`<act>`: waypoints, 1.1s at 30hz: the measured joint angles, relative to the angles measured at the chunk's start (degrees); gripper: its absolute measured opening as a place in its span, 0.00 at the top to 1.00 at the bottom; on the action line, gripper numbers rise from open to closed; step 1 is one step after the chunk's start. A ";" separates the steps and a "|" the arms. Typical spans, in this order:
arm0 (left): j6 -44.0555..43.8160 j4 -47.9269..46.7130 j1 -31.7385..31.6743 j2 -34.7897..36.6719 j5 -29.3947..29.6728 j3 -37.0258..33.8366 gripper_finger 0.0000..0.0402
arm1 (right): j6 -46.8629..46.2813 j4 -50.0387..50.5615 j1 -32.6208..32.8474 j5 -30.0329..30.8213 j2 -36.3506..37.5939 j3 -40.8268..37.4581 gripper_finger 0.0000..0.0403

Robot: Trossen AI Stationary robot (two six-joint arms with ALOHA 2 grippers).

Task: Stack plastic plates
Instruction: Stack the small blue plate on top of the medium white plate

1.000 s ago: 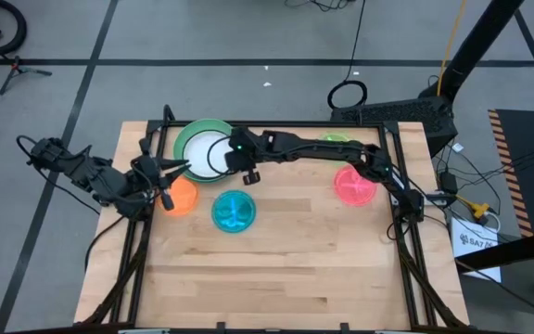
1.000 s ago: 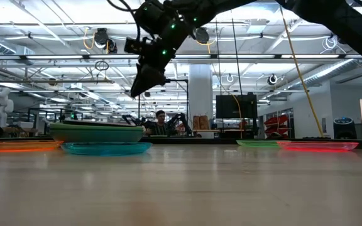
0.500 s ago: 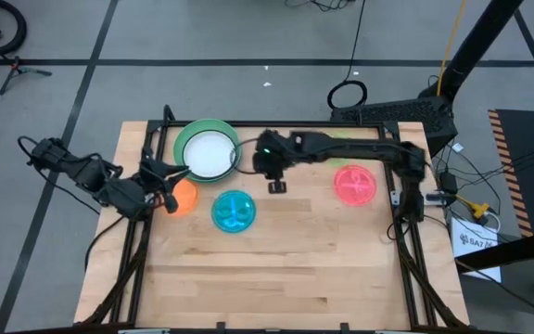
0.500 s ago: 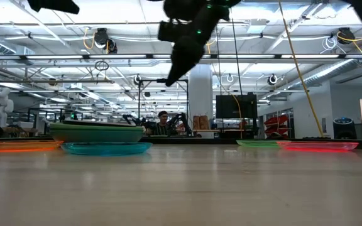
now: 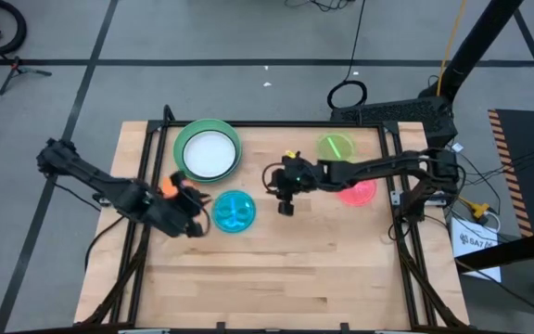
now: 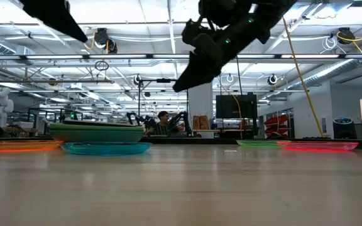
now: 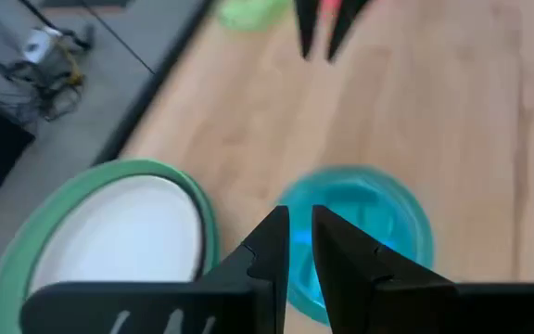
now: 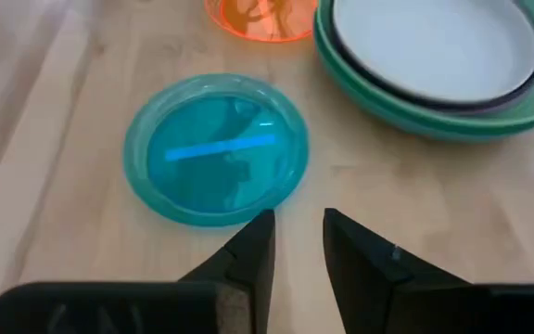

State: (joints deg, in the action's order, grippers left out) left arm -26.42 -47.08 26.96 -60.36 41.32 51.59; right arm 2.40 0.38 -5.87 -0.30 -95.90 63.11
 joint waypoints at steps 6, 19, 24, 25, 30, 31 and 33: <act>6.65 2.07 -1.63 -10.81 -8.79 0.00 0.86 | -2.10 -2.75 2.45 0.02 -1.76 -1.95 0.79; 18.65 9.59 -7.85 -24.79 -15.65 0.00 0.86 | -12.77 -9.26 3.52 1.11 -9.40 -1.88 0.73; 15.84 10.32 -9.98 -24.82 -16.81 0.04 0.86 | -11.85 -8.79 3.48 2.05 -9.68 -1.88 0.70; 14.49 9.06 -10.32 -24.82 -17.76 0.04 0.86 | -11.69 -8.86 3.48 1.98 -9.68 -1.88 0.70; 6.87 4.41 -10.79 -24.82 -22.97 -0.04 0.86 | -11.81 -9.24 3.52 1.97 -9.68 -1.88 0.71; 5.60 4.84 -10.62 -24.82 -23.81 -0.33 0.86 | -12.03 -9.22 3.52 2.01 -9.68 -1.88 0.71; 3.83 6.73 -10.05 -24.81 -24.80 -1.72 0.86 | -12.09 -9.23 3.52 2.01 -9.68 -1.93 0.71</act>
State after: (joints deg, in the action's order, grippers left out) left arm -22.60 -40.35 16.91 -85.17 16.52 49.87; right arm -9.69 -8.85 -2.35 1.72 -105.58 61.18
